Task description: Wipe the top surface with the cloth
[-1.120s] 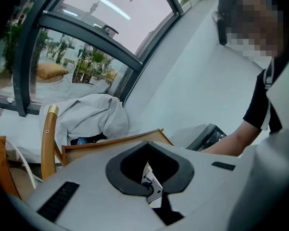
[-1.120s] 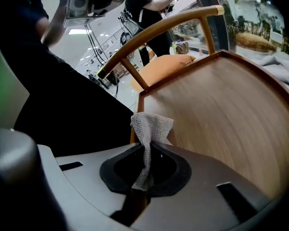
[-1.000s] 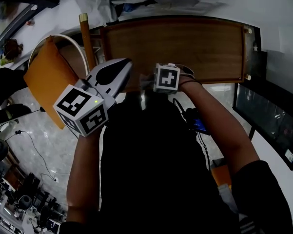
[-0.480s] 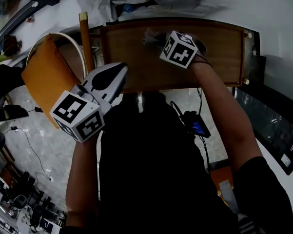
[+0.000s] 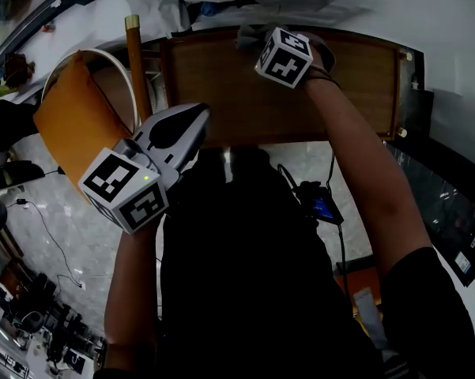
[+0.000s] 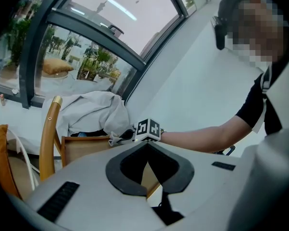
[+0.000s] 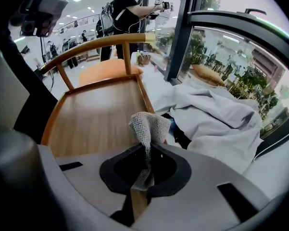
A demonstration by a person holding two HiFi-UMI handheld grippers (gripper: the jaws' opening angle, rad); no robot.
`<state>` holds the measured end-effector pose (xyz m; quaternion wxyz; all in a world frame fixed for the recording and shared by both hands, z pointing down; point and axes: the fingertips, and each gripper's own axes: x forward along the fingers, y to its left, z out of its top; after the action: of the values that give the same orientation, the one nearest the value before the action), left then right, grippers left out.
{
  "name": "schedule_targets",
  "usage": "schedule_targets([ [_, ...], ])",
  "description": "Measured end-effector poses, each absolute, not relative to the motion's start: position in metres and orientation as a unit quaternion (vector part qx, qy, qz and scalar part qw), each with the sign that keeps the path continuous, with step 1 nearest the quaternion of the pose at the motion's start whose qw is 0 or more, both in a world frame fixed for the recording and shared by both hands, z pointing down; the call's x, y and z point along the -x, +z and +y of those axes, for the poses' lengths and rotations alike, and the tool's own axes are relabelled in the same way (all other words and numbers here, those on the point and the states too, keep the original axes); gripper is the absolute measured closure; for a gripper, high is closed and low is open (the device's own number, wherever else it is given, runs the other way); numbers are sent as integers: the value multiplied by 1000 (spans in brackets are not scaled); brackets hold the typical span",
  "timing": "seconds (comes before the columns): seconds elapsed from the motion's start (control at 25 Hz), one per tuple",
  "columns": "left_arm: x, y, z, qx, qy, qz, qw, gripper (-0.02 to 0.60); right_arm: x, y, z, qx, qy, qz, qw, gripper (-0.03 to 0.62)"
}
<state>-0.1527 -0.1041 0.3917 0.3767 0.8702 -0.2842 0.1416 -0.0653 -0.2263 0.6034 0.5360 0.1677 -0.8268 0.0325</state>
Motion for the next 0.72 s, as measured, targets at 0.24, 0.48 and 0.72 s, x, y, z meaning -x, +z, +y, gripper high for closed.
schedule_targets([
  [0.24,148,394,-103,-870,145,-281,378,569,64,605,-220,-164,50,-827,536,557],
  [0.48,145,399,-102,-871,149,-277,378,569,66,609,-197,-154,54,-828,536,557],
  [0.72,143,406,-97,-867,153,-275,387,569,65,612,-140,-123,68,-830,540,557],
])
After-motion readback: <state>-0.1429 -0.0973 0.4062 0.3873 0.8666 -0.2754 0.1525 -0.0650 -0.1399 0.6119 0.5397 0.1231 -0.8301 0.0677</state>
